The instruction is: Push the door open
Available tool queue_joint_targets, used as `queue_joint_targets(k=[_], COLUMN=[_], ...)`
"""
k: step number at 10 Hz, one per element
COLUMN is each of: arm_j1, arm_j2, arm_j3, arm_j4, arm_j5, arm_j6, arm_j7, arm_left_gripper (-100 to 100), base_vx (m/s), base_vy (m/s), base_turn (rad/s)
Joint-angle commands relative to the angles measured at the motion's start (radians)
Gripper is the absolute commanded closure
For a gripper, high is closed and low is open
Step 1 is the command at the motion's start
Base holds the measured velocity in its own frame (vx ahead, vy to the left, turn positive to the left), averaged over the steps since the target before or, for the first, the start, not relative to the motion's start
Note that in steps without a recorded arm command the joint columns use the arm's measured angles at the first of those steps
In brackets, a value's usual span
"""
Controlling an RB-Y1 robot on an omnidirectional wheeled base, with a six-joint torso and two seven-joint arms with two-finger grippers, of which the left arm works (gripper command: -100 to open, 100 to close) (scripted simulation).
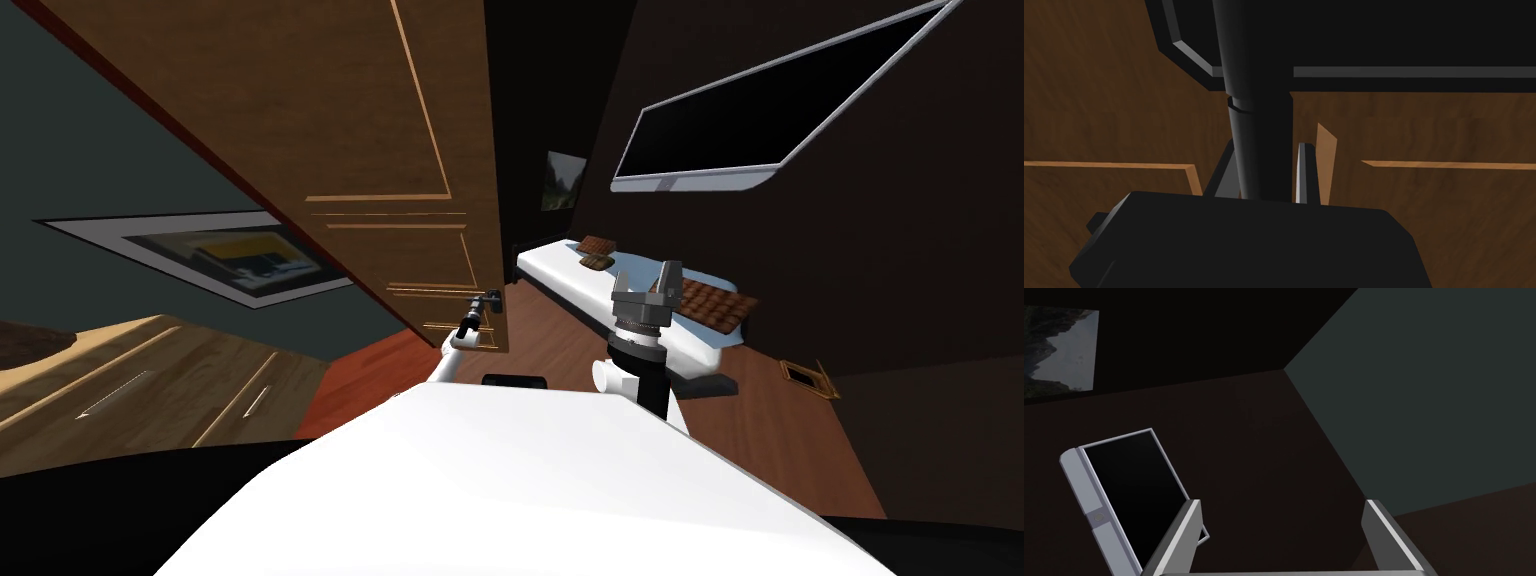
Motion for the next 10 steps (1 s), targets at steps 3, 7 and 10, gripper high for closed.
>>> queue_joint_targets(k=[3,7,10], arm_j1=[-0.008,-0.013,-0.012], arm_j2=[-0.014,-0.038,-0.015], arm_j3=[0.059,0.098,0.125], arm_j4=[0.001,0.008,0.013], arm_j5=[0.006,0.010,0.016], arm_j6=[-0.007,-0.009,-0.009], arm_j7=[-0.016,-0.027,-0.030], arm_left_gripper=[100,100,100], base_vx=[0.162,0.142,0.108], base_vy=[-0.142,-0.118,-0.066], base_turn=[0.098,0.077,0.061])
